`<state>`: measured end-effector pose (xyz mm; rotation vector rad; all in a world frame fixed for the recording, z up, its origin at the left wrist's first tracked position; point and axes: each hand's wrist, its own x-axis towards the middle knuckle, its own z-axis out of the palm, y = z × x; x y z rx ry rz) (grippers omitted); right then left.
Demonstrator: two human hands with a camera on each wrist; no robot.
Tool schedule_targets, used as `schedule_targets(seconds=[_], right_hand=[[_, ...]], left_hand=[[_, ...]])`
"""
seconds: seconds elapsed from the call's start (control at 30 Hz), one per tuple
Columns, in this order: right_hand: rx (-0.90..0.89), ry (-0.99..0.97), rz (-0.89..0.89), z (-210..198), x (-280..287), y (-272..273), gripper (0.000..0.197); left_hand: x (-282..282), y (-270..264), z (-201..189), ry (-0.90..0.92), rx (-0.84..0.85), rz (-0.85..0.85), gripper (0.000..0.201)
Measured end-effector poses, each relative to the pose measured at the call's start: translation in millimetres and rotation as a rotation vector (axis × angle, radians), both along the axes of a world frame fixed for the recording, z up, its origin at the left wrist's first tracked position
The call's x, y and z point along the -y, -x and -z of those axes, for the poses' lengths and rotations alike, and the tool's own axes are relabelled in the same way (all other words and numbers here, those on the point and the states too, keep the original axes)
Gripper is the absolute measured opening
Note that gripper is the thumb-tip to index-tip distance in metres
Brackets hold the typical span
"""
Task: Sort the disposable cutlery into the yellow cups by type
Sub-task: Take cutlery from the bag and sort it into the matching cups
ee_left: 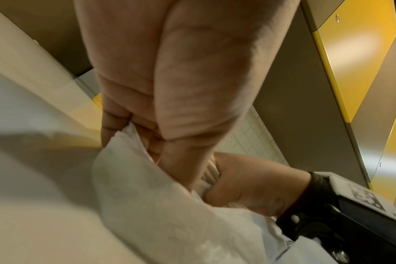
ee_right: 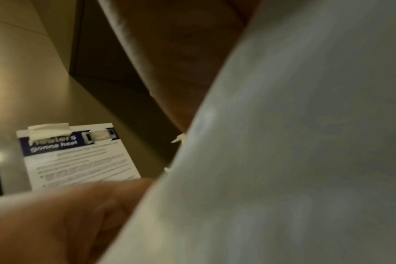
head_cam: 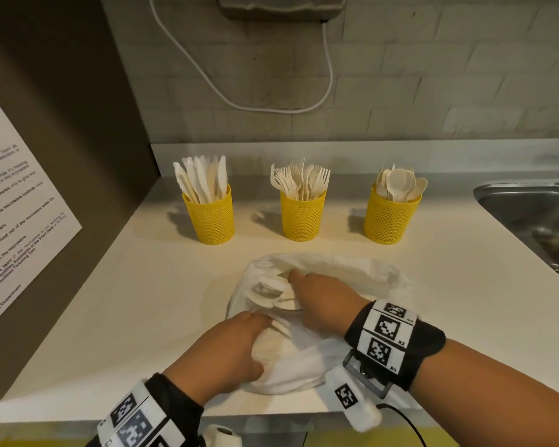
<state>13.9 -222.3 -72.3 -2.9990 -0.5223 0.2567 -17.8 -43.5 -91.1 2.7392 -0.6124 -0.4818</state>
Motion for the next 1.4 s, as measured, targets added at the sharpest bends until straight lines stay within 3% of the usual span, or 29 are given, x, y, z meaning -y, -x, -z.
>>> schedule_targets(seconds=[0.17, 0.27, 0.37, 0.5, 0.6, 0.83, 0.9, 1.0, 1.1, 1.23, 1.4], right_hand=[[-0.144, -0.097, 0.069, -16, 19, -5, 0.061], [-0.199, -0.254, 0.114, -37, 37, -2, 0.071], [-0.171, -0.566, 0.142, -54, 53, 4, 0.058], [-0.02, -1.202, 0.225, -50, 58, 9, 0.049], [0.099, -1.373, 0.265, -31, 49, 16, 0.037], [0.038, -1.374, 0.295, 17, 36, 36, 0.053], [0.019, -1.318, 0.289, 17, 37, 40, 0.037], [0.133, -1.332, 0.292, 8, 39, 38, 0.011], [0.123, -1.376, 0.299, 4, 38, 30, 0.016], [-0.068, -1.22, 0.344, 14, 41, 24, 0.024], [-0.128, -1.476, 0.452, -14, 48, 2, 0.007]], left_hand=[[-2, -1, -1, -0.005, -0.027, -0.02, 0.071], [-1, -2, -3, -0.017, -0.027, -0.042, 0.077], [1, -3, -5, -0.02, -0.031, -0.069, 0.084], [3, -5, -5, -0.048, -0.044, -0.059, 0.081], [5, -5, -4, -0.053, -0.048, -0.063, 0.081], [1, -8, -1, -0.015, -0.073, -0.074, 0.077], [-1, -8, 0, -0.005, -0.072, -0.077, 0.075], [-3, -9, 1, -0.001, -0.076, -0.082, 0.075], [-2, -11, 2, -0.008, -0.078, -0.079, 0.075], [0, -12, 0, -0.017, -0.091, -0.071, 0.074], [-2, -13, -22, -0.017, -0.098, -0.014, 0.073]])
